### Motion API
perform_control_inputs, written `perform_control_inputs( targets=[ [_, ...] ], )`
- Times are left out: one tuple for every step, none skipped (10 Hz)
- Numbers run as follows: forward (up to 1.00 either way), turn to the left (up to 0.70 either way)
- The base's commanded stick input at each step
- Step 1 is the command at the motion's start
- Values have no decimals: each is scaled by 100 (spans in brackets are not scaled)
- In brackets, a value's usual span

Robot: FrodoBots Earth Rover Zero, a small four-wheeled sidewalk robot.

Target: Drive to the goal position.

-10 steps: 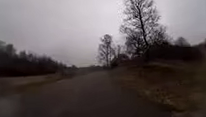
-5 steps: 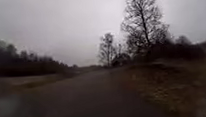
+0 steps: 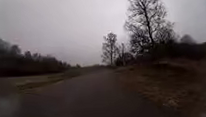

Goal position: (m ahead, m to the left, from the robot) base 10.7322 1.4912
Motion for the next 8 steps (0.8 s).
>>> perform_control_inputs(
  targets=[
    [70, 0],
    [70, 0],
    [70, 2],
    [70, 18],
    [70, 34],
    [70, 35],
    [70, 0],
    [70, 0]
  ],
)
